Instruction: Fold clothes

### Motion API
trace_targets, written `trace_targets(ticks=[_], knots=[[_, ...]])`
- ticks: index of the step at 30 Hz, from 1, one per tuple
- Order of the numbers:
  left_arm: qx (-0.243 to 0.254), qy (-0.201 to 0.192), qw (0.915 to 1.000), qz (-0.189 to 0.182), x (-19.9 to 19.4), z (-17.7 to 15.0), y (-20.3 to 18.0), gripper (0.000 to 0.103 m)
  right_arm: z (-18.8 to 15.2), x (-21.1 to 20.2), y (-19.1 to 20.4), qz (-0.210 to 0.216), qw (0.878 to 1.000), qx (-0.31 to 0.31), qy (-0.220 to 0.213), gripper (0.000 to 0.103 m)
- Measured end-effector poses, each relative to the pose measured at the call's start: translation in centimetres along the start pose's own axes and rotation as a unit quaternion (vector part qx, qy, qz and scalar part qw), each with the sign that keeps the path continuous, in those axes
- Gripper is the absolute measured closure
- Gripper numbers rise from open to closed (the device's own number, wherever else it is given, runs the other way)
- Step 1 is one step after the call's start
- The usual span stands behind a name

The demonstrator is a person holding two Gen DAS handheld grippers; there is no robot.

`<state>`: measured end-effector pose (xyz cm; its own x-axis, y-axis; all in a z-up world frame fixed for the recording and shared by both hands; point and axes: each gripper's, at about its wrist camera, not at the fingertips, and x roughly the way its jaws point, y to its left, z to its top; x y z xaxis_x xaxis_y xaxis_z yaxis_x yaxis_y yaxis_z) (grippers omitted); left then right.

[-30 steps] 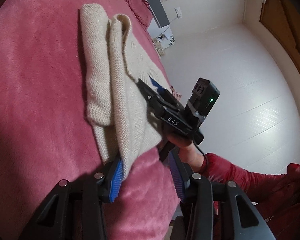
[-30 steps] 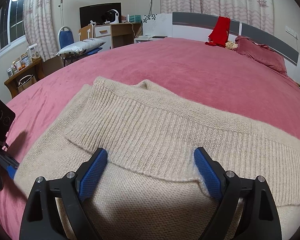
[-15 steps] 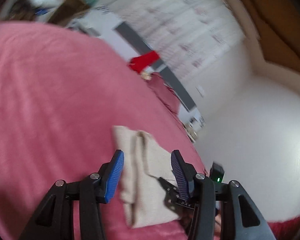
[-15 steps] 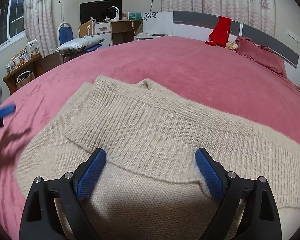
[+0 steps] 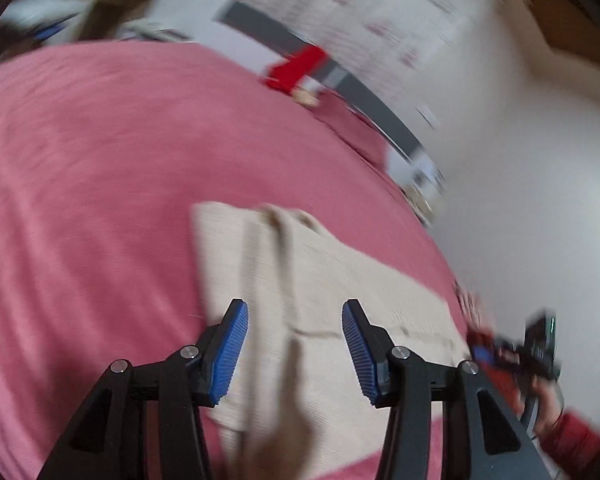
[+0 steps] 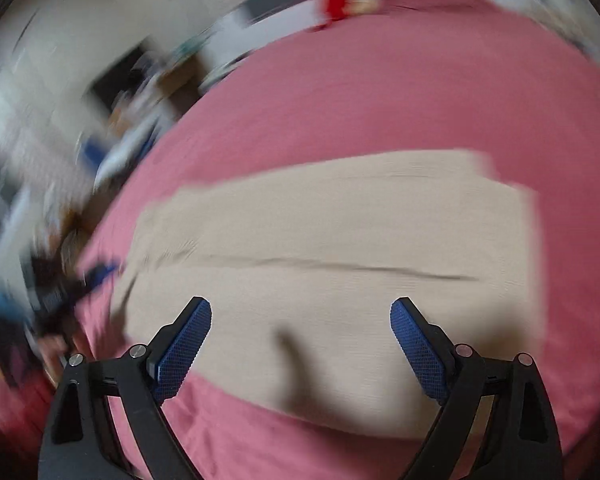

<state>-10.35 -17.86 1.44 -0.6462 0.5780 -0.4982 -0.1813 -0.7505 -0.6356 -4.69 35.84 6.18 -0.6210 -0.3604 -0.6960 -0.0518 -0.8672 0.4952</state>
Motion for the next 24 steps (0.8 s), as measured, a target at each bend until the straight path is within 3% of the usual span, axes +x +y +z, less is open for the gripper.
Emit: trace_targets(ticks=[1,5,7,12,17,20,24], knots=[[-0.04,-0.006,0.9991,0.01,-0.4,0.2,1.7,0.054,0.7,-1.2,-2.6,0.006,0.999,0.037,-0.009,0.01],[-0.165,-0.002,0.986,-0.028,0.8,-0.3,6.2,0.053,1.9,-1.4,-10.3,0.042,0.989,0.141,0.017,0.01],[-0.177,-0.005,0.9838,-0.031,1.5,-0.7,7.2,0.053,1.8,0.1,-13.0,0.061,0.981,0.181,0.044,0.01],[-0.137,-0.009,0.9903,-0.018,2.5,-0.7,6.0,0.053,1.8,2.0,-16.3,0.126,0.964,0.23,0.042,0.009],[-0.092,-0.011,0.9955,0.02,2.7,-0.1,4.5,0.053,1.5,1.2,-16.1,0.154,0.97,0.188,0.033,0.009],[-0.027,-0.028,0.9981,0.047,1.9,0.3,1.6,0.053,1.4,1.5,-15.4,0.155,0.973,0.169,0.026,0.009],[0.084,-0.012,0.9893,0.119,2.7,0.2,-2.4,0.053,1.8,2.2,-14.7,0.151,0.977,0.149,0.026,0.009]])
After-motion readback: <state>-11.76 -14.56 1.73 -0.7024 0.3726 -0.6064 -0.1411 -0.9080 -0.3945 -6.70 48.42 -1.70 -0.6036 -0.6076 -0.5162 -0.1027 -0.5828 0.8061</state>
